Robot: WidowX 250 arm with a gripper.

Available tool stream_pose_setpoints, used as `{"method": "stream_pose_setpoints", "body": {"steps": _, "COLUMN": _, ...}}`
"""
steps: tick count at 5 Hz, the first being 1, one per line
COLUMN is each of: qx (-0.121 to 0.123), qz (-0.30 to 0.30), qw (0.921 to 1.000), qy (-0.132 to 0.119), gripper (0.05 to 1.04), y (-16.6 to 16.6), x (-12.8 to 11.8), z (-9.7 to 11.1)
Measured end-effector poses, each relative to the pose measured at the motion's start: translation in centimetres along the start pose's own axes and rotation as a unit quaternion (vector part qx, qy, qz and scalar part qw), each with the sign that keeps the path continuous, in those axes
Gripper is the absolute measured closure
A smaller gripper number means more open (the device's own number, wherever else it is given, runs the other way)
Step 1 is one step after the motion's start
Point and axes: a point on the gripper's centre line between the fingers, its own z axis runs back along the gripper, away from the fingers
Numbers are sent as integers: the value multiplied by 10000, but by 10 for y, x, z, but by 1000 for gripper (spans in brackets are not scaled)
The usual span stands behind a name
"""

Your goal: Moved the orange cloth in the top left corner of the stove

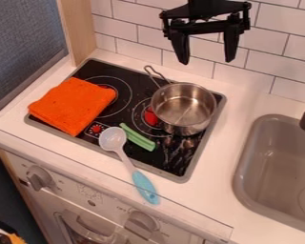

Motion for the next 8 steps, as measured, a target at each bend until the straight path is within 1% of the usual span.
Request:
{"method": "stream_pose_setpoints", "body": {"steps": 1, "qx": 48, "qz": 51, "qw": 9998, "qy": 159, "gripper": 83, "y": 3, "x": -4, "z": -11}}
{"method": "stream_pose_setpoints", "body": {"steps": 2, "qx": 25, "qz": 571, "qw": 9983, "qy": 127, "gripper": 83, "y": 44, "x": -21, "z": -9}}
{"method": "stream_pose_setpoints", "body": {"steps": 3, "qx": 252, "qz": 1046, "qw": 9942, "qy": -45, "gripper": 83, "y": 86, "x": -28, "z": 1}}
{"method": "stream_pose_setpoints", "body": {"steps": 4, "qx": 360, "qz": 1512, "qw": 9878, "qy": -68, "gripper": 83, "y": 128, "x": -34, "z": -2}}
{"method": "stream_pose_setpoints", "body": {"steps": 5, "qx": 573, "qz": 1689, "qw": 9826, "qy": -525, "gripper": 83, "y": 155, "x": -30, "z": 4}}
{"method": "stream_pose_setpoints", "body": {"steps": 6, "qx": 863, "qz": 1868, "qw": 9771, "qy": -545, "gripper": 83, "y": 181, "x": -28, "z": 0}}
{"method": "stream_pose_setpoints", "body": {"steps": 7, "qx": 837, "qz": 1950, "qw": 9759, "qy": -511, "gripper": 83, "y": 207, "x": -28, "z": -23}}
{"method": "stream_pose_setpoints", "body": {"steps": 8, "qx": 904, "qz": 1925, "qw": 9769, "qy": -217, "gripper": 83, "y": 226, "x": -26, "z": -47}}
